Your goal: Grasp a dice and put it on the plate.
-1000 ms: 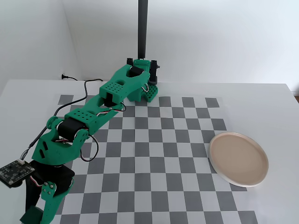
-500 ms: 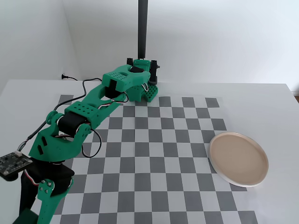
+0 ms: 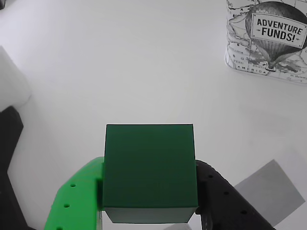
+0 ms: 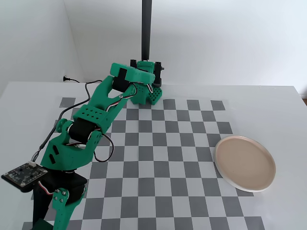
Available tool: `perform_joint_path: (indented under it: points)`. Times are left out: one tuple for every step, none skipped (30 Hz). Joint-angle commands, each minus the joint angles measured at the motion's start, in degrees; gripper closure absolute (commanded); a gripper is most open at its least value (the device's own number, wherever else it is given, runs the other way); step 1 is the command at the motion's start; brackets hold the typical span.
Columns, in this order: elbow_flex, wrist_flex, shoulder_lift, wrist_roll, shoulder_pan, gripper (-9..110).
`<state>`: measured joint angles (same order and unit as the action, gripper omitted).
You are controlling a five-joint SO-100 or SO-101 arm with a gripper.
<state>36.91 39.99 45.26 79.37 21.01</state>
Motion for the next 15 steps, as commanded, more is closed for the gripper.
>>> perform_joint_path:
  points:
    - [6.5,-6.0,14.1,0.3,-1.7,106]
    - [8.3,-7.0,14.9,0.4,-1.9,106]
    - [9.8,-7.6,15.8,0.5,-2.2,106]
    - [11.4,-8.3,16.6,0.6,-2.5,106]
    - [13.0,-9.1,17.5,0.7,-2.9,106]
    - [14.8,-9.8,18.5,0.8,-3.3,106]
    - [16.5,-10.8,19.2,0.9,-3.7,106]
    - [18.5,-12.0,20.3,1.1,-4.1,106]
    - [20.4,-13.0,21.1,1.1,-4.5,106]
    - [22.0,-14.0,21.9,1.2,-4.9,106]
    - [23.6,-14.9,22.8,1.3,-5.4,106]
    - [25.2,-15.6,23.5,1.4,-5.9,106]
    - [26.8,-16.3,24.3,1.4,-6.3,106]
    - [28.3,-17.1,25.0,1.5,-6.9,106]
    - [29.8,-17.8,25.7,1.6,-7.4,106]
